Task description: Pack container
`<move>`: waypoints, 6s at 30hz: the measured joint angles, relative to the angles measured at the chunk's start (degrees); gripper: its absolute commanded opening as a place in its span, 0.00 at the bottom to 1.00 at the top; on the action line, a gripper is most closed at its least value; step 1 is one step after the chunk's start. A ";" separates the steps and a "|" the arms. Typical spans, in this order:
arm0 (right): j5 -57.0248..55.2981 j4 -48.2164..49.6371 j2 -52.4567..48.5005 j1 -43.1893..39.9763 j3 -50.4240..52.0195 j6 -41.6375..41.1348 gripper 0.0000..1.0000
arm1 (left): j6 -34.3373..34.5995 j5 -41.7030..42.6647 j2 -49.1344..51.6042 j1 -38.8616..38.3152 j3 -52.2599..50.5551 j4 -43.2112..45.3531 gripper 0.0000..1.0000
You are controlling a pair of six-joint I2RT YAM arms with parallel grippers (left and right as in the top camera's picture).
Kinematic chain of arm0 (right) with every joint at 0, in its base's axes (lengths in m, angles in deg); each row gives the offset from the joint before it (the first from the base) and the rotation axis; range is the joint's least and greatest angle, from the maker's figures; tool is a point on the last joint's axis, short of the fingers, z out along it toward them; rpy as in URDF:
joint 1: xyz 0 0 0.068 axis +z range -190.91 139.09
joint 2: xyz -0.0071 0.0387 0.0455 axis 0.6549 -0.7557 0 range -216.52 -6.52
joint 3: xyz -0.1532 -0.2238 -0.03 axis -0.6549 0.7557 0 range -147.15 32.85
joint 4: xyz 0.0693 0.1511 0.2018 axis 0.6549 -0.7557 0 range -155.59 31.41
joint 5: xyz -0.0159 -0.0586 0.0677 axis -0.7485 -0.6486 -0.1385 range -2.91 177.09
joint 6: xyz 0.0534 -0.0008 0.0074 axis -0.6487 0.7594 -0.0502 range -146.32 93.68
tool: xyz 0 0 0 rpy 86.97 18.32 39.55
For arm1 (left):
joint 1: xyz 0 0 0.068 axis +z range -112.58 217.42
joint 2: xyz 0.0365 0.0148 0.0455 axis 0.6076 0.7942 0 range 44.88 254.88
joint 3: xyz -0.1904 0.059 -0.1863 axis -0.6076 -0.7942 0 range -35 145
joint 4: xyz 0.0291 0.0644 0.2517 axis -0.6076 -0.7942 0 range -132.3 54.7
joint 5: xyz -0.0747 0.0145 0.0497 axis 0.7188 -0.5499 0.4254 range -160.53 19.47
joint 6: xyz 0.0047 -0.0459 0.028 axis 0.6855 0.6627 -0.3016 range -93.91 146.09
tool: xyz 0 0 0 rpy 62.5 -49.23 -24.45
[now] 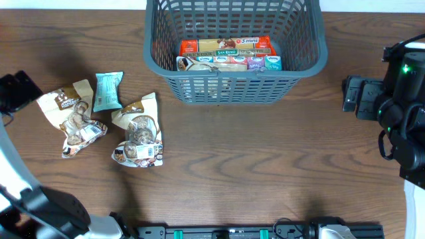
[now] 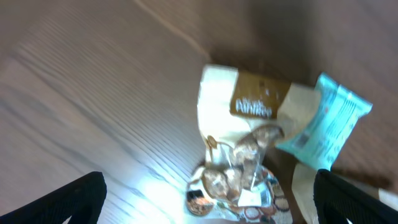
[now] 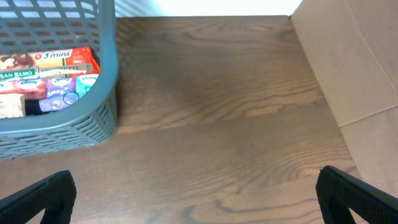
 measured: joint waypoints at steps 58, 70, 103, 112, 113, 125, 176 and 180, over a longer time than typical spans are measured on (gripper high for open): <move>2.80 -3.39 -2.64 0.00 0.00 0.00 0.99 | -7.65 6.97 30.84 -6.43 0.39 5.22 0.06; 2.82 -4.39 -2.64 0.00 0.00 0.00 0.99 | -5.55 7.21 30.77 -6.32 0.50 5.14 0.06; 2.99 -6.25 -2.64 0.00 0.02 -0.22 0.99 | -3.93 28.57 -8.52 -7.78 0.04 44.30 0.06; 2.99 -6.40 -2.64 0.00 0.02 -0.22 0.99 | -0.20 41.22 -5.88 -20.52 0.02 64.52 0.06; 2.97 -6.38 -2.64 0.00 0.02 -0.22 0.99 | 0.63 42.42 -5.25 -22.40 0.02 66.55 0.06; 2.97 -7.87 -2.64 0.00 0.02 -0.22 0.99 | 3.72 53.72 4.00 -44.06 0.02 73.99 0.06; 2.97 -9.25 -2.10 0.00 0.04 -0.22 0.99 | 26.71 63.17 16.72 -21.97 0.02 74.10 0.49; 2.97 -9.25 -2.10 0.00 0.04 -0.22 0.99 | 19.85 56.92 16.57 -17.66 0.48 52.04 0.49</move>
